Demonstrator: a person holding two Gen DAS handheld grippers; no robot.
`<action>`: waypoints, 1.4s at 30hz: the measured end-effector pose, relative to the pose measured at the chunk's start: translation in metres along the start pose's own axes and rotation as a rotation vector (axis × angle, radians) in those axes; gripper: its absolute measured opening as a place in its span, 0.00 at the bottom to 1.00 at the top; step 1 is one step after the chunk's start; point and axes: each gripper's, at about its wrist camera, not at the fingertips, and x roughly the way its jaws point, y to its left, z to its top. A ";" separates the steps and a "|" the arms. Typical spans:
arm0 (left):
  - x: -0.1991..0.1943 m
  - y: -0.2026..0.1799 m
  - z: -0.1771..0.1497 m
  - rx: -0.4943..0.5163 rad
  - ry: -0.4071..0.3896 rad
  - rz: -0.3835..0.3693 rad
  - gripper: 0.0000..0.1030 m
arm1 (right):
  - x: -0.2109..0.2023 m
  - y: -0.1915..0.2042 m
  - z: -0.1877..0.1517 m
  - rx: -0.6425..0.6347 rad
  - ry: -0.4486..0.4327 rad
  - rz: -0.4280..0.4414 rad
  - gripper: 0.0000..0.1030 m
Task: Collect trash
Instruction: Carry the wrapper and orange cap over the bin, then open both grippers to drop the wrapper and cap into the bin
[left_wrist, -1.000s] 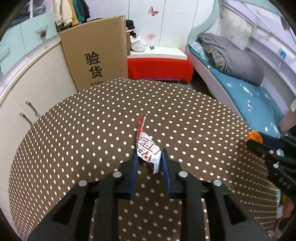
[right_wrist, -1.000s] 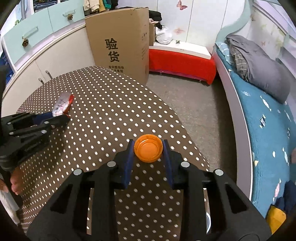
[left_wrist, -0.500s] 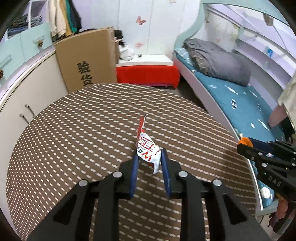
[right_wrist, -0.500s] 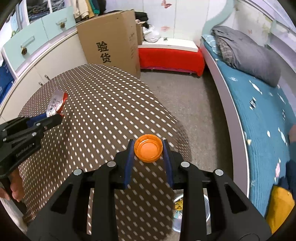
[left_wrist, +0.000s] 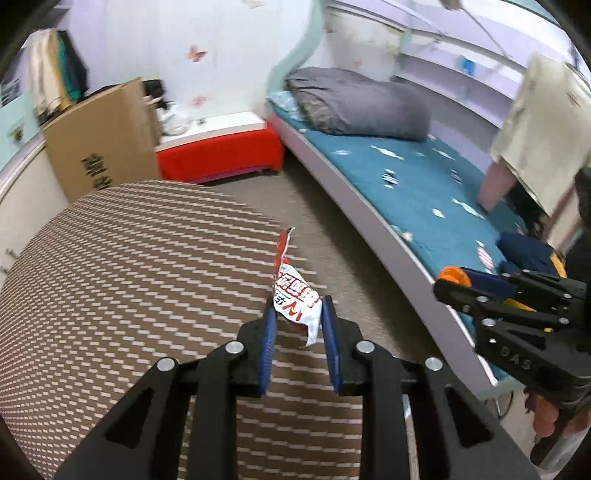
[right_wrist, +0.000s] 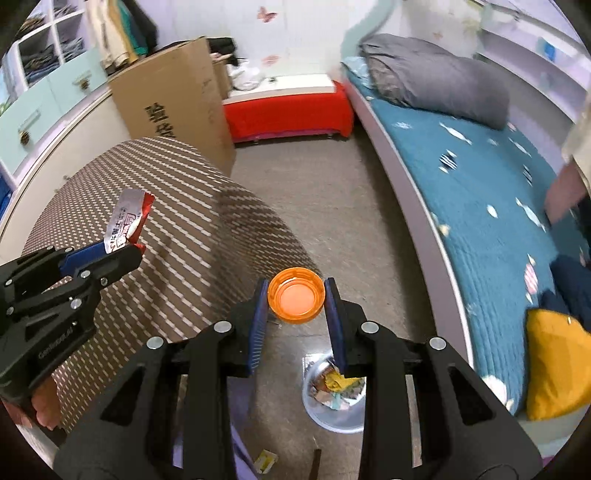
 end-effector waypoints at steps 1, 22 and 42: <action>0.002 -0.009 -0.001 0.008 0.004 -0.008 0.23 | -0.002 -0.010 -0.006 0.019 0.004 -0.009 0.29; 0.065 -0.175 -0.088 0.247 0.237 -0.208 0.29 | -0.004 -0.131 -0.145 0.272 0.156 -0.123 0.29; 0.051 -0.129 -0.119 0.167 0.237 -0.127 0.66 | 0.007 -0.122 -0.168 0.292 0.197 -0.103 0.69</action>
